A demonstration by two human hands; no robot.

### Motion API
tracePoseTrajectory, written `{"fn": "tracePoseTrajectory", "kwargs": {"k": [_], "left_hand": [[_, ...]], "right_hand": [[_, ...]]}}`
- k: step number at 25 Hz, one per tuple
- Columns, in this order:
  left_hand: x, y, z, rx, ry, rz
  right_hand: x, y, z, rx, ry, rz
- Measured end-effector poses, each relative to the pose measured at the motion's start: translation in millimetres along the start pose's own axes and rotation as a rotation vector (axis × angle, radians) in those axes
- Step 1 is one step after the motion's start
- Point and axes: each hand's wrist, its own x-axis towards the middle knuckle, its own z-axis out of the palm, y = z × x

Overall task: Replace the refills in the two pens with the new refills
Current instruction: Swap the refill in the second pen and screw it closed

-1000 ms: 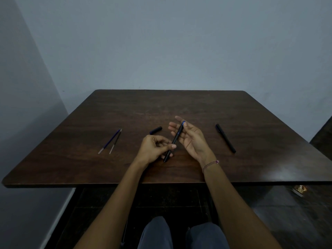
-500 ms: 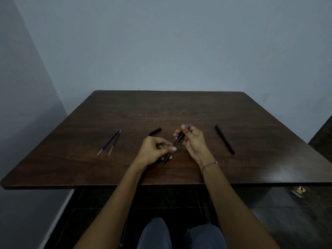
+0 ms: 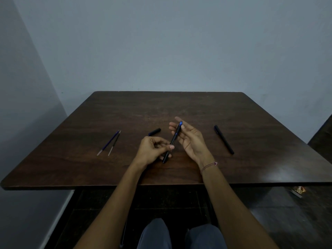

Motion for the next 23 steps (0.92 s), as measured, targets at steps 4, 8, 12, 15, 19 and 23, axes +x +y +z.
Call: {"fn": "tracePoseTrajectory", "kwargs": {"k": [4, 8, 12, 15, 19, 23], "left_hand": [[-0.8, 0.3, -0.5, 0.008, -0.018, 0.003], [-0.7, -0.2, 0.6, 0.019, -0.020, 0.015], [-0.4, -2.1, -0.8, 0.038, -0.035, 0.021], [0.2, -2.5, -1.0, 0.058, -0.035, 0.022], [0.8, -2.9, -0.4, 0.030, -0.003, 0.026], [0.7, -2.9, -0.6, 0.030, 0.002, 0.019]], "right_hand": [[-1.0, -0.6, 0.3, -0.039, 0.027, -0.029], [-3.7, -3.6, 3.8, -0.086, 0.123, -0.038], [-3.8, -4.6, 7.2, -0.158, 0.261, -0.046], [-1.5, -2.7, 6.4, -0.199, 0.298, -0.031], [-1.1, -3.5, 6.0, 0.053, 0.120, 0.047], [-3.0, -4.4, 6.7, 0.081, -0.043, 0.077]]}}
